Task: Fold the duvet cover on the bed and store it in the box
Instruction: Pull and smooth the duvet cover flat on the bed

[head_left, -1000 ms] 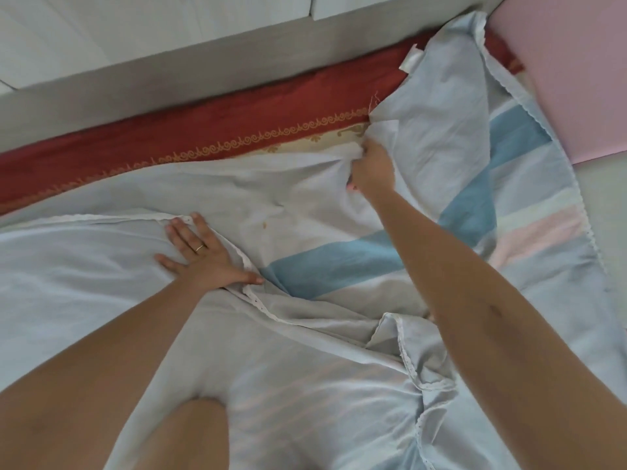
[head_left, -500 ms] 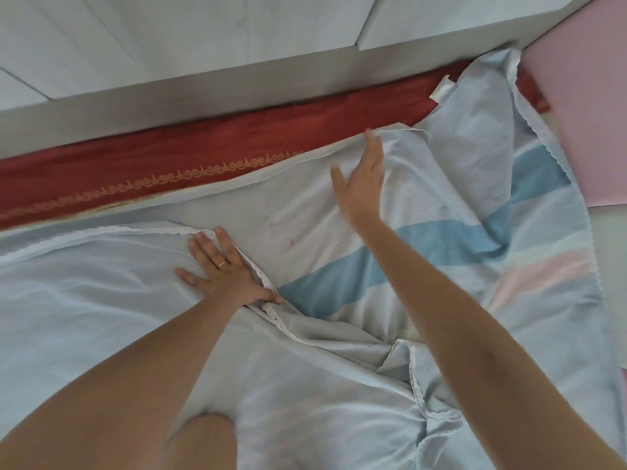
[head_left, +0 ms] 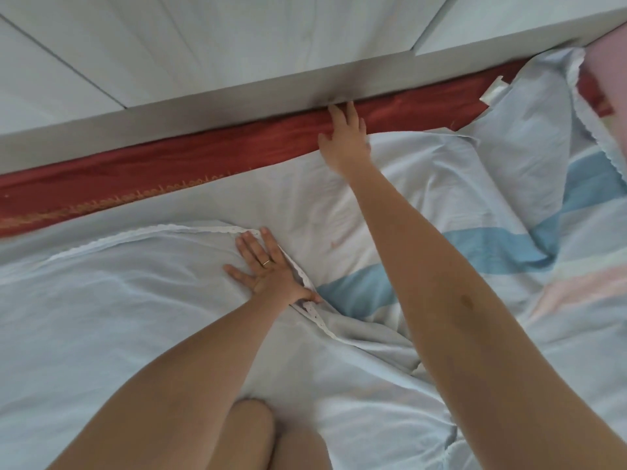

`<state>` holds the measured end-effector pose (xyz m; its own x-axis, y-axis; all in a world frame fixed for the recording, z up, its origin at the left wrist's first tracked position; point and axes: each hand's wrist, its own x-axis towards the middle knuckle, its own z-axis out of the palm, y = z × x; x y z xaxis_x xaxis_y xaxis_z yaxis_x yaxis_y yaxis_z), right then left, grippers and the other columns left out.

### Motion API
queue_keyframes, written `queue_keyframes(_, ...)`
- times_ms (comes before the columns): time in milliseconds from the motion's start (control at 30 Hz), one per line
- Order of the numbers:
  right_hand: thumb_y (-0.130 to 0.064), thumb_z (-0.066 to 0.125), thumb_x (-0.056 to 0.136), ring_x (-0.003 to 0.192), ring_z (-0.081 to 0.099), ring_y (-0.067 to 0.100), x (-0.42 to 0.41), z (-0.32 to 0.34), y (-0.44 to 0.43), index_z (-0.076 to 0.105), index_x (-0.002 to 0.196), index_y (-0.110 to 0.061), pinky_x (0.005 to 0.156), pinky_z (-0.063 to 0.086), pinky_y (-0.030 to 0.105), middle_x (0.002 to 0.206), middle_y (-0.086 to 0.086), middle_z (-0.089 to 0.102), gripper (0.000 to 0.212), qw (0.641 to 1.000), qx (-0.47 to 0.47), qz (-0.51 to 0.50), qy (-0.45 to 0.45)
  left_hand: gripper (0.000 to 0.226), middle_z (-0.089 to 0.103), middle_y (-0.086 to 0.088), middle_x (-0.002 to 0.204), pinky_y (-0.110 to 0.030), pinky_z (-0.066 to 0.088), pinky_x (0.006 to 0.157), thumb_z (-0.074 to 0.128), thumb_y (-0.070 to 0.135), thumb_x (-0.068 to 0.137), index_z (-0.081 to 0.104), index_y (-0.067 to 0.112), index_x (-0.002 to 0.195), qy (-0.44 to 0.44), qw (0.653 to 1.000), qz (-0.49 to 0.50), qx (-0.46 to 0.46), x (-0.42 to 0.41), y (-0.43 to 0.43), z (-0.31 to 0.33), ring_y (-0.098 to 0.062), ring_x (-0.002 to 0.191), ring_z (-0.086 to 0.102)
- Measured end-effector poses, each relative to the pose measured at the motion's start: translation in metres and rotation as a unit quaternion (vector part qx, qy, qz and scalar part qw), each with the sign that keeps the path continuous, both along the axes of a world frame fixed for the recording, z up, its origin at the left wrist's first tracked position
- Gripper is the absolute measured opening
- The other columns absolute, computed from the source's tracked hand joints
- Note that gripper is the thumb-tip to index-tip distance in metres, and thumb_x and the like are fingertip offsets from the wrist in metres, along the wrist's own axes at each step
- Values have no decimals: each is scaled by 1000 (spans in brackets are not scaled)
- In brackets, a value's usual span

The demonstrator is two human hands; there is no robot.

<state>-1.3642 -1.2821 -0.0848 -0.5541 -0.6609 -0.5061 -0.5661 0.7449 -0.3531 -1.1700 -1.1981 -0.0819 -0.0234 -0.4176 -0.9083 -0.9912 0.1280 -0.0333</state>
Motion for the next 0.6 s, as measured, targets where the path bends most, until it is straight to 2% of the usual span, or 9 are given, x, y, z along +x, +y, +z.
queue_keyframes(100,-12,53,87,120,46,28,43,20,64,50,128,-14,97,40,43,134,8,45,40,989,-114,62,75,168,-57,-23,126,-71,-11,101,79,71,41,-61,7,109,12,1000,4,2,0,-2,4,-40,125,-47)
queue_keyframes(167,-16,54,88,105,54,29,73,25,121,50,120,-12,89,44,42,117,9,53,32,997,-58,55,4,166,-55,-23,129,-72,-12,101,79,70,44,-59,8,112,30,999,11,0,1,-4,8,-40,125,-47)
queue_keyframes(267,-33,62,87,107,55,28,104,26,196,41,127,-13,89,43,34,113,4,53,49,976,138,-15,-169,163,-52,-22,134,-72,-14,100,79,68,47,-55,9,119,58,998,9,-4,1,-2,12,-39,126,-46)
queue_keyframes(333,-33,64,86,107,56,26,115,27,224,40,132,-14,85,40,28,106,-2,50,54,965,172,-32,-197,161,-51,-21,135,-70,-18,97,78,68,48,-52,10,124,75,997,-10,-3,6,1,13,-38,125,-47)
queue_keyframes(400,-26,58,91,106,58,26,117,29,228,49,127,-13,79,36,24,102,0,56,39,968,161,-37,-187,148,-48,-17,139,-67,-22,97,71,70,58,-45,14,133,112,994,-6,-16,14,4,9,-33,128,-46)
queue_keyframes(433,-23,55,92,104,58,25,117,28,224,56,121,-13,78,35,22,103,2,61,30,973,147,-22,-178,132,-42,-15,145,-65,-21,100,62,69,68,-36,18,140,143,989,5,-43,23,5,7,-30,132,-41)
queue_keyframes(500,-19,52,93,94,58,22,113,30,213,63,107,-12,75,35,22,99,2,62,20,980,118,9,-161,85,-12,-13,157,-60,-3,109,42,58,82,3,28,151,212,963,19,-167,43,6,3,-28,145,-9)
queue_keyframes(567,-15,56,89,75,53,18,112,28,204,62,86,-11,63,35,20,80,2,56,8,978,94,6,-188,61,18,-17,155,-51,24,104,40,45,83,39,28,142,246,923,20,-295,72,0,1,-35,132,32)
queue_keyframes(600,-15,58,88,66,47,15,114,27,200,56,75,-13,57,33,19,70,0,50,13,974,89,-6,-207,57,22,-19,153,-48,32,100,46,36,82,44,27,138,248,909,18,-335,86,-6,-1,-37,120,43)
